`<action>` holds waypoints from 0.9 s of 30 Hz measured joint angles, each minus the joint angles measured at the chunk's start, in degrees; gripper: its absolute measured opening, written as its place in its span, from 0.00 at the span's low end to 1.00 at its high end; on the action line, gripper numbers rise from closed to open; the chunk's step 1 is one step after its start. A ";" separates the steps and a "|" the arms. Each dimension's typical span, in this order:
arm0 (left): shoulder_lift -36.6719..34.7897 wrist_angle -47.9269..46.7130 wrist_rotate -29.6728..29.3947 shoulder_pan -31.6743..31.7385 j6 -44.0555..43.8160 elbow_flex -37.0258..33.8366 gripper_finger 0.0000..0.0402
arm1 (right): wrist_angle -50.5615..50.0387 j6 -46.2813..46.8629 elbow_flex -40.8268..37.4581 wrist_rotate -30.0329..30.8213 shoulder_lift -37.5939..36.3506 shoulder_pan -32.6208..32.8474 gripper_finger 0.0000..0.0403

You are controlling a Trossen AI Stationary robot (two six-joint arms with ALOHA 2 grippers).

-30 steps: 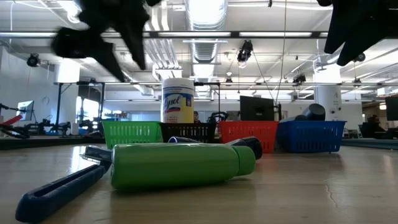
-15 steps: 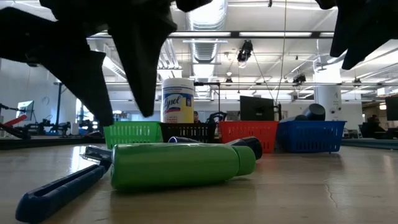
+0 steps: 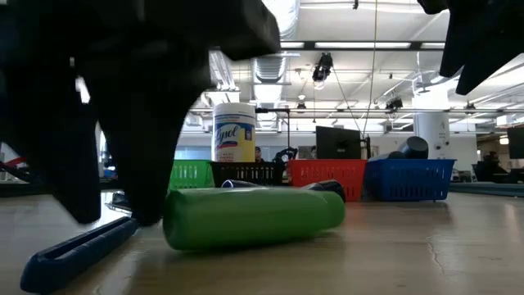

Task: Pick & Place Travel size toiletries
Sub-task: Put the blue razor into the green bin

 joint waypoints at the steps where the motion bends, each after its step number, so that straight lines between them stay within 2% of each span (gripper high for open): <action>1: 0.49 0.12 0.47 0.28 0.10 -0.29 0.51 | 0.02 -0.07 -0.10 -0.03 0.00 0.00 0.81; 5: 1.18 0.65 2.70 1.03 0.84 -0.88 0.51 | 0.11 -0.25 -0.40 -0.07 0.02 0.00 0.82; 8: 1.04 1.01 3.02 0.99 2.53 -1.57 0.47 | 0.12 -0.31 -0.71 -0.21 0.03 0.00 0.83; 14: 0.88 1.86 4.28 1.18 12.22 -1.78 0.24 | 0.13 -2.48 -0.90 -0.22 0.04 0.00 0.82; 19: 0.79 1.67 4.57 1.71 15.85 -2.22 0.05 | 0.11 -3.13 -0.99 -0.24 0.04 0.00 0.78; 23: -0.56 1.51 5.55 2.54 20.29 -2.51 0.05 | 0.07 -4.78 -1.00 -0.54 0.04 0.00 0.74; 27: -4.26 -2.39 4.41 3.33 20.04 -2.79 0.05 | -0.26 -5.04 -1.09 -0.61 0.04 0.00 0.71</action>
